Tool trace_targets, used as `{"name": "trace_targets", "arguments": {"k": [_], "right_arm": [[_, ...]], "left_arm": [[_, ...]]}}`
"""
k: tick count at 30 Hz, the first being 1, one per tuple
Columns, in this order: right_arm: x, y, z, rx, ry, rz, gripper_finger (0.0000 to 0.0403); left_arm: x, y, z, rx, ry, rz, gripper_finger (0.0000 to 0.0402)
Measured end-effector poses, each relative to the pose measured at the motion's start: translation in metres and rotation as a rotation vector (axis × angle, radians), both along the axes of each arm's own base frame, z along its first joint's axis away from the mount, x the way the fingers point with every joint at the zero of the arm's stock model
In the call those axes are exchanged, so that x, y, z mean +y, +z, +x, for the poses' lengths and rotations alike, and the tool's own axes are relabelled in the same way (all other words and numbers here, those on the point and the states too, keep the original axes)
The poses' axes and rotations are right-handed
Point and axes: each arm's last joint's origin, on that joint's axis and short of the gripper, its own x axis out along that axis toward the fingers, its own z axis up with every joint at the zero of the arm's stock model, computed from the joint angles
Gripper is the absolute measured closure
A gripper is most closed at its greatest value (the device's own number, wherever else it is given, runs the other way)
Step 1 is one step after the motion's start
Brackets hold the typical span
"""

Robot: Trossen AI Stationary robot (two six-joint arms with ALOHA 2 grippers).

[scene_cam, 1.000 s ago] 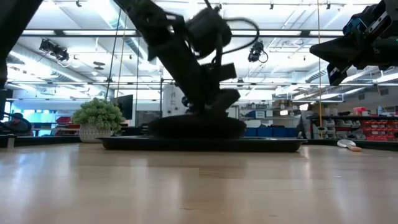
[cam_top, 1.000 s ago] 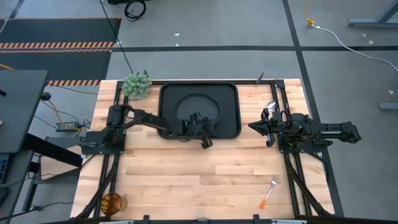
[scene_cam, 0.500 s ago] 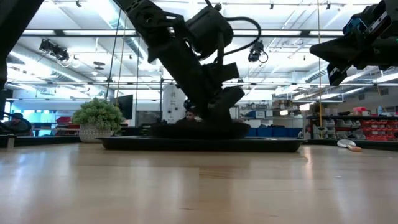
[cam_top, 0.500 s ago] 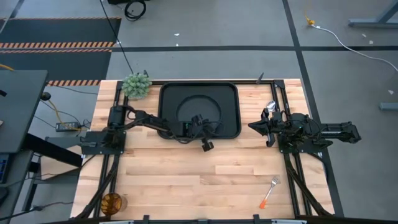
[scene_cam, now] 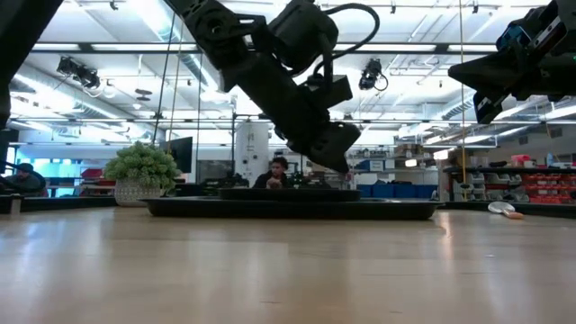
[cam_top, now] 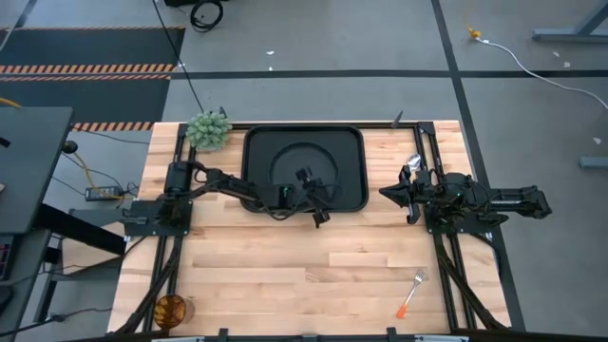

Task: Pick and place plate/cup/fork/spoon on tray
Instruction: Put the black plate on black serving tray

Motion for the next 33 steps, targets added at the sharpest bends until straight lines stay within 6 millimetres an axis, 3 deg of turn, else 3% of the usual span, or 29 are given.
{"name": "trace_targets", "arguments": {"k": [3,7,10,12,16,23,27,33], "right_arm": [[0.0,0.0,0.0,0.0,0.001,0.0,0.0387],[0.0,0.0,0.0,0.0,0.0,0.0,0.0387],[0.0,0.0,0.0,-0.001,0.0,0.0,0.0387],[0.0,0.0,0.0,0.0,0.0,0.0,0.0387],[0.0,0.0,0.0,0.0,0.0,0.0,0.0387],[0.0,0.0,0.0,0.0,0.001,0.0,0.0387],[0.0,0.0,0.0,-0.001,0.0,0.0,0.0387],[0.0,0.0,0.0,0.0,0.0,0.0,0.0387]], "left_arm": [[-0.023,0.001,-0.003,0.01,-0.063,-0.046,0.0296],[-0.068,0.011,-0.014,0.046,-0.195,-0.096,0.0297],[-0.095,0.015,-0.028,0.118,-0.198,0.051,0.0304],[-0.103,0.021,-0.04,0.165,-0.132,0.168,0.031],[-0.094,0.028,-0.06,0.25,0.02,0.227,0.0322],[-0.051,0.028,-0.085,0.304,0.391,-0.125,0.0333],[-0.034,0.024,-0.089,0.257,0.575,-0.208,0.0329],[-0.025,0.022,-0.087,0.276,0.614,-0.341,0.0326]]}}
